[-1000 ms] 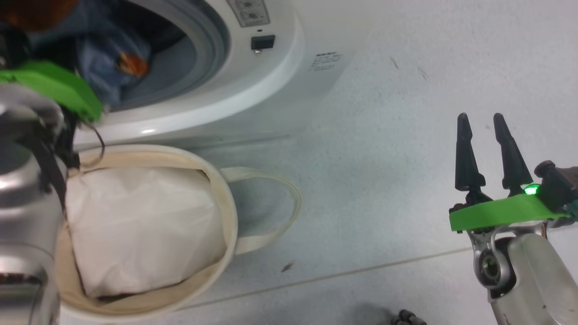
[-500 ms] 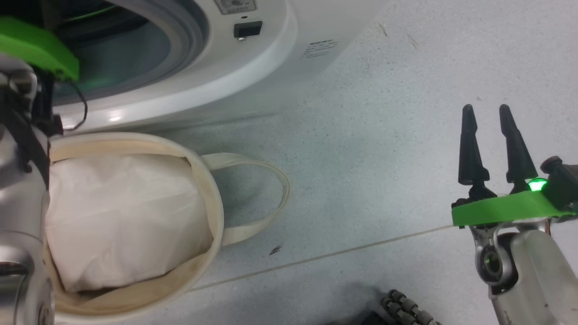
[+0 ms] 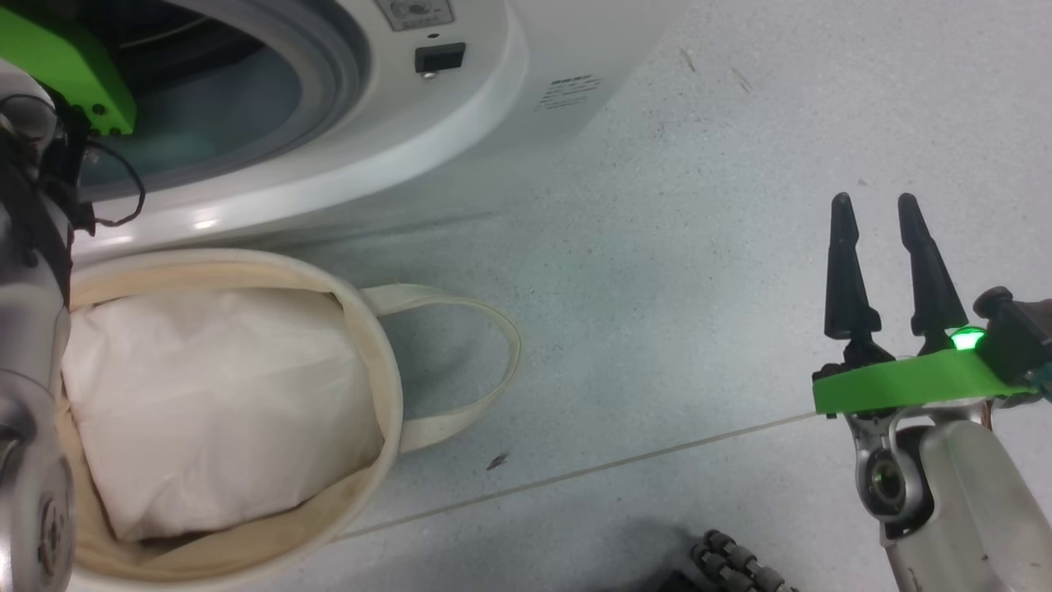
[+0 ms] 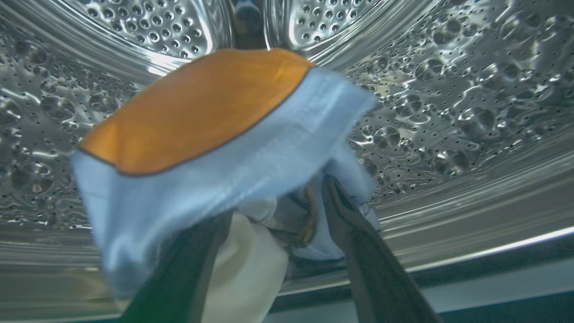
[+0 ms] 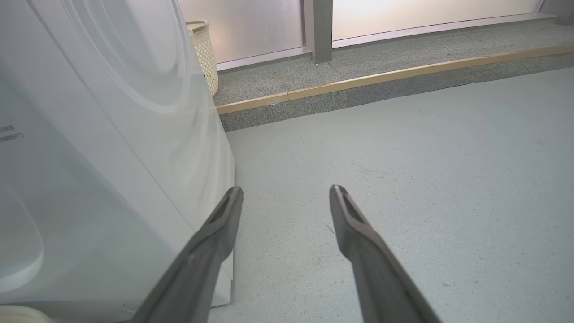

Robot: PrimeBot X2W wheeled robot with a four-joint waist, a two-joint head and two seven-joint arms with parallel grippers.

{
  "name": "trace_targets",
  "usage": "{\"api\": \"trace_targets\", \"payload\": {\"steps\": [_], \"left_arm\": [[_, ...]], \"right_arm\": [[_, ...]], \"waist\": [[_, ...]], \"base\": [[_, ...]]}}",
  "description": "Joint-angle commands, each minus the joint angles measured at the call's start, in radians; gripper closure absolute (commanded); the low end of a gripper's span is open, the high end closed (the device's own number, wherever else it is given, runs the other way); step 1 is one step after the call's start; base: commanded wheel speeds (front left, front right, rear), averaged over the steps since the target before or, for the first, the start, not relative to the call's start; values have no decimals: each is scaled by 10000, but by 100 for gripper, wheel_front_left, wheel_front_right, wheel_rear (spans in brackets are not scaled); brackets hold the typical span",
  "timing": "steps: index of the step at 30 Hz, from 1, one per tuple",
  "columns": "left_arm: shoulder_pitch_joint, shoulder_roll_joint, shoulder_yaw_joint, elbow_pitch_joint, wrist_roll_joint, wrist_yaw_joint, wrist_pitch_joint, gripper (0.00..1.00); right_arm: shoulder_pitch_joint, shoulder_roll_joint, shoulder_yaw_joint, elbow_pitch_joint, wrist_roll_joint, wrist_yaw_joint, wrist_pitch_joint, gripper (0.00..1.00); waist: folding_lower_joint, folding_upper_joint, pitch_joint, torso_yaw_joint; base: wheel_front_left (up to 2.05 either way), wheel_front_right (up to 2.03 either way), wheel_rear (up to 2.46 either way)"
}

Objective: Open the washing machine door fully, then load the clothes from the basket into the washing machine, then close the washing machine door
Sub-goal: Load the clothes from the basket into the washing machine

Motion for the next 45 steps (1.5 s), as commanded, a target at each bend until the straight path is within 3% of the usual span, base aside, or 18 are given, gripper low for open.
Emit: {"api": "trace_targets", "payload": {"steps": [1, 15, 25, 38, 43, 45], "left_arm": [[-244, 425, 68, -211, -104, 74, 17, 0], [885, 119, 65, -123, -471, -50, -1010, 0], [2094, -403, -14, -482, -705, -304, -1646, 0], [5394, -702, 233, -3451, -1011, -505, -1664, 0], [7610, -497, 351, -5583, -1247, -523, -1665, 0], [7911, -450, 361, -5821, -1303, -524, -1665, 0]], "right_arm": [[213, -50, 192, -205, -4, 73, -122, 0], [152, -63, 262, 109, 128, 73, -122, 0], [142, -146, 528, 475, 325, 73, -122, 0], [517, -403, 982, 1122, 606, 73, -122, 0], [972, -623, 1056, 1352, 696, 73, -122, 0], [1049, -658, 1076, 1382, 710, 73, -122, 0]], "waist": [[0, 0, -47, -21], [0, 0, -885, 366], [0, 0, -2033, 1012], [0, 0, -3990, 1867], [0, 0, -5146, 2246], [0, 0, -5304, 2294]], "base": [[0, 0, 0], [0, 0, 0], [0, 0, 0], [0, 0, 0], [0, 0, 0], [0, 0, 0]]}}
